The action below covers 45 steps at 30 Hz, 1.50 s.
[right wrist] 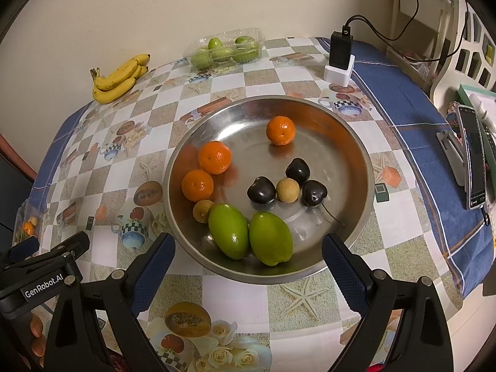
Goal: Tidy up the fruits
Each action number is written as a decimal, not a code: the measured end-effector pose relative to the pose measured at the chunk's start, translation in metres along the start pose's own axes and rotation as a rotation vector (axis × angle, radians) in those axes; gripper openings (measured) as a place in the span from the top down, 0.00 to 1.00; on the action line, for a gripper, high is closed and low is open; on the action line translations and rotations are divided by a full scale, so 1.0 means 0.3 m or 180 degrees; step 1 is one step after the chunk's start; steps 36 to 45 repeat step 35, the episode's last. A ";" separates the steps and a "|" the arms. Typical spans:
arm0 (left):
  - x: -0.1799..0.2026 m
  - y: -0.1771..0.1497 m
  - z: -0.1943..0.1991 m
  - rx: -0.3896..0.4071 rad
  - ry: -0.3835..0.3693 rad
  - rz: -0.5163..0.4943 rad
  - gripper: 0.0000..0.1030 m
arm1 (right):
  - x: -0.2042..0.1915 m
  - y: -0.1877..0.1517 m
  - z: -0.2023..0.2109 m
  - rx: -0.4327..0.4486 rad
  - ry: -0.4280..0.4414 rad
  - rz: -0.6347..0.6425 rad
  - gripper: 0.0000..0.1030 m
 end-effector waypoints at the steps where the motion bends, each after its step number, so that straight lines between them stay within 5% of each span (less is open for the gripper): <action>1: 0.000 -0.001 0.000 -0.0003 0.0001 0.0002 0.00 | -0.001 0.001 -0.001 -0.0005 -0.0002 -0.0002 0.07; 45: -0.021 0.002 -0.003 -0.0006 0.0014 0.0076 0.00 | 0.006 -0.005 -0.010 -0.0048 -0.0013 -0.0017 0.07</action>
Point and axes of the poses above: each gripper's, at about its wrist camera, not at the fingertips, and z roughly against the way its jaws point, x to its right, y to its top, the point moved 1 cm from there along -z, roughly the way its jaws point, and after that the axes turned 7 degrees about x, right-handed, at the moved point
